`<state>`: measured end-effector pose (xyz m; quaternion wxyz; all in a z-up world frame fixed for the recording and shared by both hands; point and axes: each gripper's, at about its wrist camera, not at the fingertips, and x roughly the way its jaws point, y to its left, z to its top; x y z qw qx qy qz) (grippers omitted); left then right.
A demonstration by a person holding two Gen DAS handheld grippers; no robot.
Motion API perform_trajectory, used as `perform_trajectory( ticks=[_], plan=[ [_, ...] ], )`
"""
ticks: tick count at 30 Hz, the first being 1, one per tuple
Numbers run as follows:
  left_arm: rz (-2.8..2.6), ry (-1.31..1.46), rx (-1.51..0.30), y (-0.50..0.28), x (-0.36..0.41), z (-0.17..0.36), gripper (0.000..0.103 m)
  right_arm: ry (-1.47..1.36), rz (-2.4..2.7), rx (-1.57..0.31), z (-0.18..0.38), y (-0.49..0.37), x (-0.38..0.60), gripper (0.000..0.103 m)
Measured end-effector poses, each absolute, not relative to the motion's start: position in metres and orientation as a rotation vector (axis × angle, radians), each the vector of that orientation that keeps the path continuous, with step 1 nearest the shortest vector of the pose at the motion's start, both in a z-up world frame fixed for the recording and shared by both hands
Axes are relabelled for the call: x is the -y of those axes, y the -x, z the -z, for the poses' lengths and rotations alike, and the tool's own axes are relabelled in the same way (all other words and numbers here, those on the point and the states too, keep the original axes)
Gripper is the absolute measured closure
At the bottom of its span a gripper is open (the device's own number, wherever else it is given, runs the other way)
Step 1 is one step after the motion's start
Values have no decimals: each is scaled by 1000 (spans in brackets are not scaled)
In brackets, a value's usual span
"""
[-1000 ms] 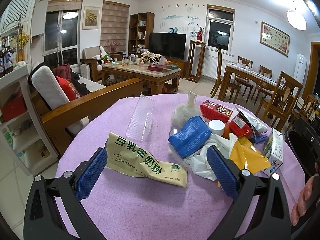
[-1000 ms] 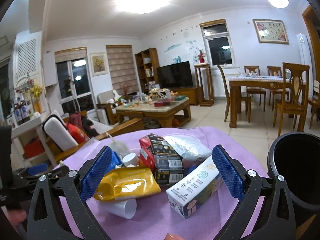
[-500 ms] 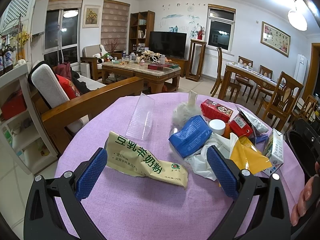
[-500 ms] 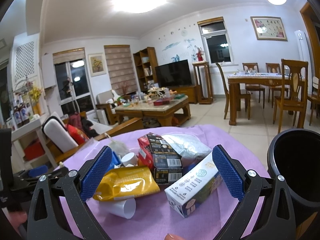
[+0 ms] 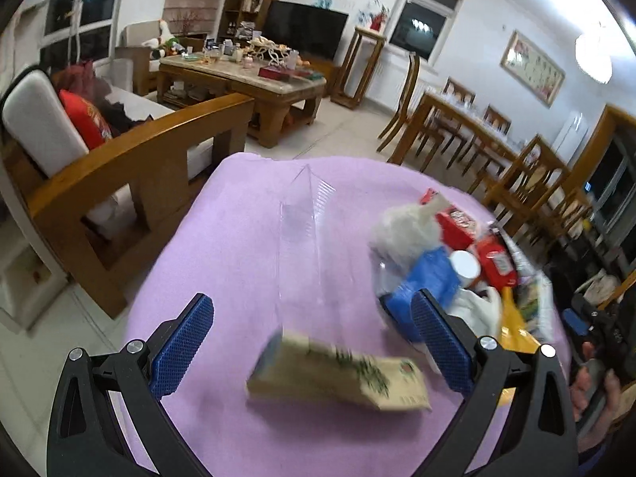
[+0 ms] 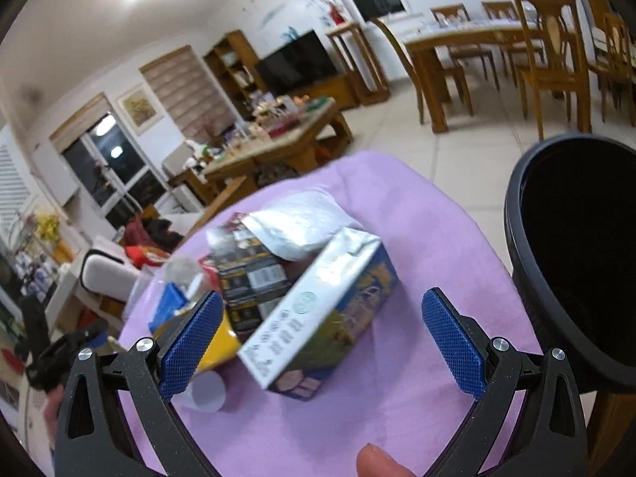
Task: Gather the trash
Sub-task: 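Grasp the clear plastic tray with the left tool while the right tool grasps the white milk carton, then carry tray and carton to the black bin and open both tools to drop them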
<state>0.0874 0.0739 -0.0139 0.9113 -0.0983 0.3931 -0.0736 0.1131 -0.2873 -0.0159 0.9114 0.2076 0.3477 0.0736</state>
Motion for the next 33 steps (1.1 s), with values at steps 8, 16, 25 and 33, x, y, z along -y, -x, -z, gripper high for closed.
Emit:
perform_trajectory(
  ticks=[8,16,25,33],
  plan=[
    [240,250,-913,-136,-58,22,36,-442,-185,-815,23,-137,267,23],
    [279,291,-996,-147,-60,36,85,-375,-116,-923,38,-168,256,35],
    [320,381,-896,-134,-86,17,89,-393,-136,-902,39,-158,249,52],
    [382,395,-757,-98,-75,-40,89,-477,-246,-833,24,-135,267,60]
  ],
)
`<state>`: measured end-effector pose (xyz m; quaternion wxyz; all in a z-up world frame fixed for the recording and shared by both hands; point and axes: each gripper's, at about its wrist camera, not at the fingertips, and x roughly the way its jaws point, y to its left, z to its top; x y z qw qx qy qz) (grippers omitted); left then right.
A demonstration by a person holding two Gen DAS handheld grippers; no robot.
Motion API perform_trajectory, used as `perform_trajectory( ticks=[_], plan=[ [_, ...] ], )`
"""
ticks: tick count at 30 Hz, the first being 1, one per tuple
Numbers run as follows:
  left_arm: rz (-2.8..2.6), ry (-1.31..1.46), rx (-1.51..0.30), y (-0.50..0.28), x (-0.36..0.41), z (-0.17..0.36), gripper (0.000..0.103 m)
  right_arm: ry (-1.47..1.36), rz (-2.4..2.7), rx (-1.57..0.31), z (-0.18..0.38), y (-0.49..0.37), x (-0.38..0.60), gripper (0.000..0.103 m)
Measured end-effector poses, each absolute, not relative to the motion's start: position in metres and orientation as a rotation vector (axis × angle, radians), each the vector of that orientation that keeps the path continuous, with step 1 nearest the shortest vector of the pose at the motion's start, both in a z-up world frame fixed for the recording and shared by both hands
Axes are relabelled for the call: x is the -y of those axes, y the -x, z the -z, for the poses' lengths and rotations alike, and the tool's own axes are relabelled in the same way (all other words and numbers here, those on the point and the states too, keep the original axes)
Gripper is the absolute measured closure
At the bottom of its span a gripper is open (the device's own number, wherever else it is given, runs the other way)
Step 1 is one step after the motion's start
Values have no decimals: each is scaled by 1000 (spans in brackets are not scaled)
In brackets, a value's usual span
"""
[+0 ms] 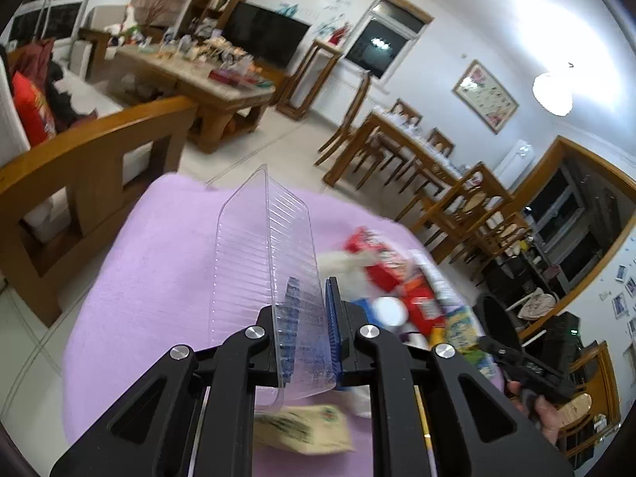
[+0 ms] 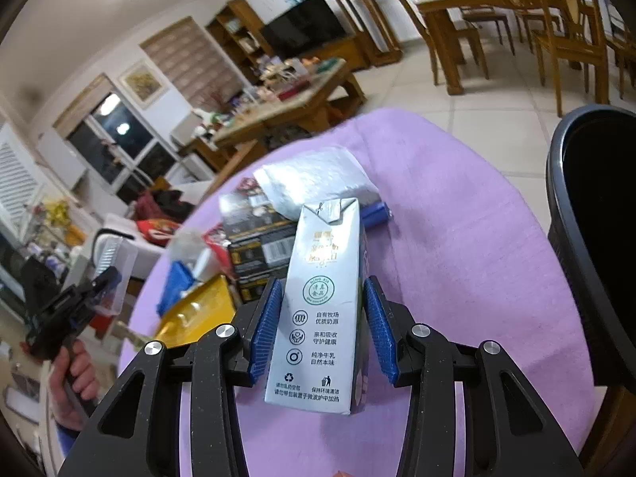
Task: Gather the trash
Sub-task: 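Carry tray and carton to the black bin and open both tools to drop them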
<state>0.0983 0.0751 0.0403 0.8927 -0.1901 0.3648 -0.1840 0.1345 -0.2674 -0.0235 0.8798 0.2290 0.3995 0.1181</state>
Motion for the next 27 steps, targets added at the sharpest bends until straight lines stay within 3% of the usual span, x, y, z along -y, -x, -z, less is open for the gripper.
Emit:
perform_trajectory(
  ticks=[8,15,27],
  plan=[
    [607,329,-752,-87,38,-77,89,-506,-274,-734,-12,-108,318,60],
    [822,294,-825,-105,176,-64,88,-527,-117,-598,-40,-68,428,60],
    [1001,212,-1046,-144,387,15,88,-511,107,-697,27,-51,560,60]
  ],
)
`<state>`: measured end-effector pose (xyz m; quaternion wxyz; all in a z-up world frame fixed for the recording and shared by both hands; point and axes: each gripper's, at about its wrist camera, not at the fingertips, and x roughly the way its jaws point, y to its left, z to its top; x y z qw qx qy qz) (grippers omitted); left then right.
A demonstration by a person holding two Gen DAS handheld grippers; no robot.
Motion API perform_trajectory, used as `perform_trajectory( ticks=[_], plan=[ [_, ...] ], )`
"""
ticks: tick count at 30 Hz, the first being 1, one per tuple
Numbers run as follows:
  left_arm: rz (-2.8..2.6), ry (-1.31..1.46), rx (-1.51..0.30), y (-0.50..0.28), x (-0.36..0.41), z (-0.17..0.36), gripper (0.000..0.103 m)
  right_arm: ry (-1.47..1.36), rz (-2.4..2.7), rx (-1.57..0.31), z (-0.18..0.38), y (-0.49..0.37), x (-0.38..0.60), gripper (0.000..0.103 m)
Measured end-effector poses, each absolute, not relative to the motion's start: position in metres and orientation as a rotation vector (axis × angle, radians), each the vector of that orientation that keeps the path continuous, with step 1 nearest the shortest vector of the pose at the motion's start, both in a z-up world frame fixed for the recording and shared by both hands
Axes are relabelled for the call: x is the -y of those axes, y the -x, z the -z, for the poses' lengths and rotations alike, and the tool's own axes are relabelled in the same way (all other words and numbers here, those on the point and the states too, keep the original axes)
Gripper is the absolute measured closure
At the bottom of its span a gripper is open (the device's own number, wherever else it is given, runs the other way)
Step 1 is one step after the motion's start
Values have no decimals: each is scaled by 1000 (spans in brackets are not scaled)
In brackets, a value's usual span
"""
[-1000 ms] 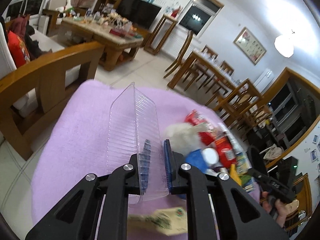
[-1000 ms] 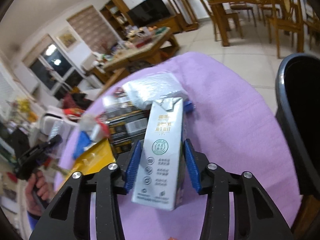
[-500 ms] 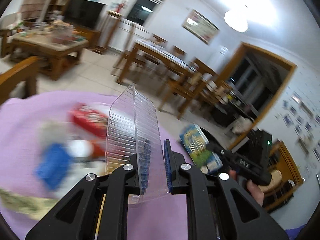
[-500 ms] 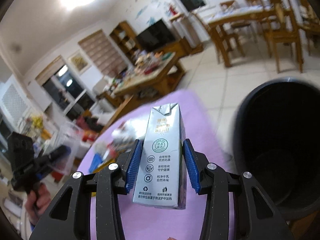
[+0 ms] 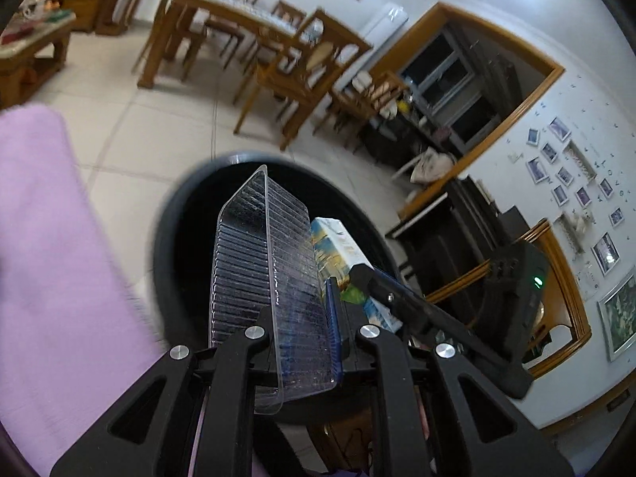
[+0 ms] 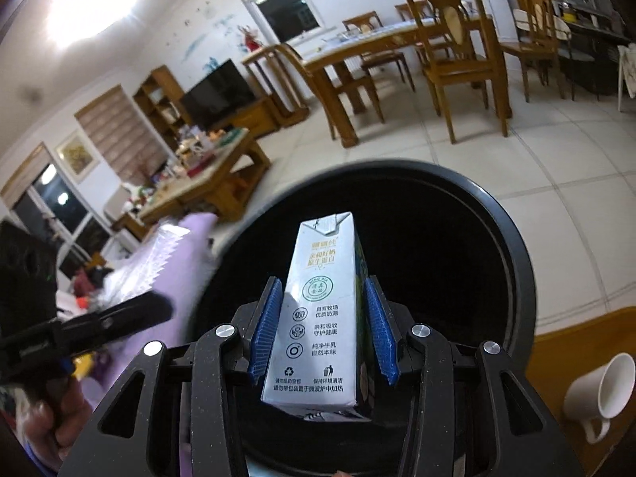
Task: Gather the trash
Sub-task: 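Carry tray and carton to the black bin and open both tools to drop them, then grasp the milk powder packet with the left tool while the right tool grasps the yellow snack bag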
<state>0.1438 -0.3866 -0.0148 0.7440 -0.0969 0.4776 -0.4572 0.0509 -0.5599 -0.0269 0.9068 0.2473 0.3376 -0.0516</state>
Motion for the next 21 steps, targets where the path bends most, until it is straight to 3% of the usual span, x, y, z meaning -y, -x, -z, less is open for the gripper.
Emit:
perform_trajectory(
  ticks=[12,13,15,16,17,21],
  plan=[
    [940,107,-1095,-136,404,37,85,-446,96,-688,47,-51,542,60],
    [938,102,-1092,-131,401,33,79,-450,97,-688,47,-52,543,60],
    [926,84,-1071,-124,395,28,54,-453,100,-689,43,-50,536,59],
    [912,71,-1044,-122,388,22,30,-454,101,-687,43,-48,534,59],
    [905,62,-1016,-113,383,17,17,-454,105,-682,40,-47,533,57],
    [913,45,-958,-98,362,0,17,-441,119,-655,29,-45,526,48]
  ],
)
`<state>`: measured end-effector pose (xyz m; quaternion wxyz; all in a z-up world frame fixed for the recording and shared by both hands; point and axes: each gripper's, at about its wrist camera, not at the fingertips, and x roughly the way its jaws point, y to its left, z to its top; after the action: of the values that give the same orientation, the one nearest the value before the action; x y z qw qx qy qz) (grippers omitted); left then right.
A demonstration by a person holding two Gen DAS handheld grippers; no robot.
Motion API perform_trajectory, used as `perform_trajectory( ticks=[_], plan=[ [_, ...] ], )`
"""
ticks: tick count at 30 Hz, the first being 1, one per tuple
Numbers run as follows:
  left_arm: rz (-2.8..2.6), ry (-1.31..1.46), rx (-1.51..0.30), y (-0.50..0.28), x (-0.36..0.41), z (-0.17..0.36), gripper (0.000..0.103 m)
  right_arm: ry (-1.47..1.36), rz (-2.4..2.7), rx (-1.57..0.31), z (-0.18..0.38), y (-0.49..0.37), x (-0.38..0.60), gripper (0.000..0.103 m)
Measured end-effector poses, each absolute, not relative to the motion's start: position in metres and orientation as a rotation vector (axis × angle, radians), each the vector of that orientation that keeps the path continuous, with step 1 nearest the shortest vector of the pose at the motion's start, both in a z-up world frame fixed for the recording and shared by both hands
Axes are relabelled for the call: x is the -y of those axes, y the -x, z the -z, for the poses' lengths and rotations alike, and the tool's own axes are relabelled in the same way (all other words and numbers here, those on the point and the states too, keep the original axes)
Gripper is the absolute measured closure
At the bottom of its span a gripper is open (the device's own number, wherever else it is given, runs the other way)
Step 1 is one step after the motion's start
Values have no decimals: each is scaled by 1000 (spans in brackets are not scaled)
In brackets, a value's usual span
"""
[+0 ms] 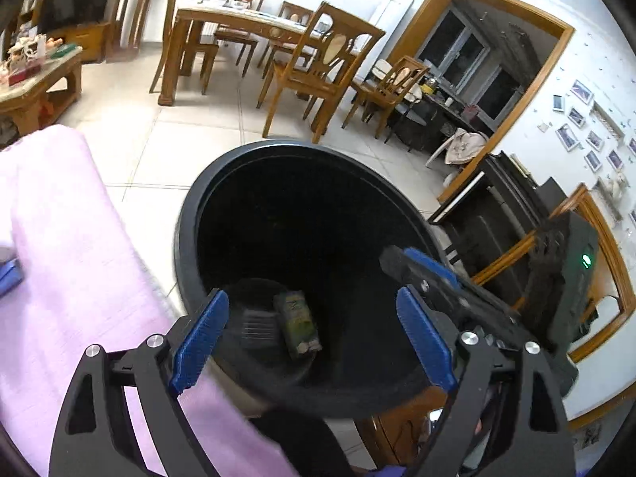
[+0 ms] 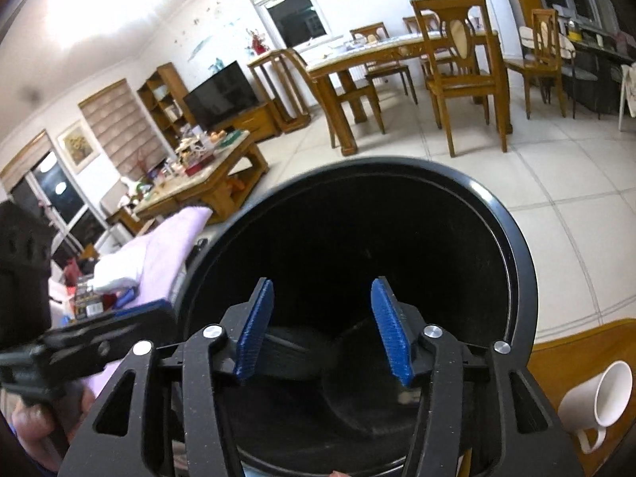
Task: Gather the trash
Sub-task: 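Grasp the milk powder packet with the left tool while the right tool grasps the yellow snack bag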
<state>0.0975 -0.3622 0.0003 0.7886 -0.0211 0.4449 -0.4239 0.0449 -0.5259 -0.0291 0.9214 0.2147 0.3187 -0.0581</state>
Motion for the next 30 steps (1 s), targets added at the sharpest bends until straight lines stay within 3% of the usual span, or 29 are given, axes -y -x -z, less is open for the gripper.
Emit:
perform_trajectory(
  ticks=[3,7,9,15,19,23,30],
  plan=[
    [921,70,-934,-85,335,-12,17,-418,114,-634,14,-46,512,41],
    [871,65,-866,-68,281,-33,17,-368,56,-615,-4,-52,478,41],
    [827,59,-837,-62,253,-41,17,-339,-8,-626,-11,-62,449,31],
    [579,136,-778,-60,115,-52,17,-328,-290,-714,-21,-95,352,21],
    [441,137,-754,-61,30,-52,17,-387,-441,-823,-14,-118,296,21],
    [418,-72,-747,-69,-26,-43,17,-507,-516,-954,10,-141,255,21],
    [628,-356,-808,-102,-43,-6,17,-675,-506,-1005,36,-164,223,24]
  ],
)
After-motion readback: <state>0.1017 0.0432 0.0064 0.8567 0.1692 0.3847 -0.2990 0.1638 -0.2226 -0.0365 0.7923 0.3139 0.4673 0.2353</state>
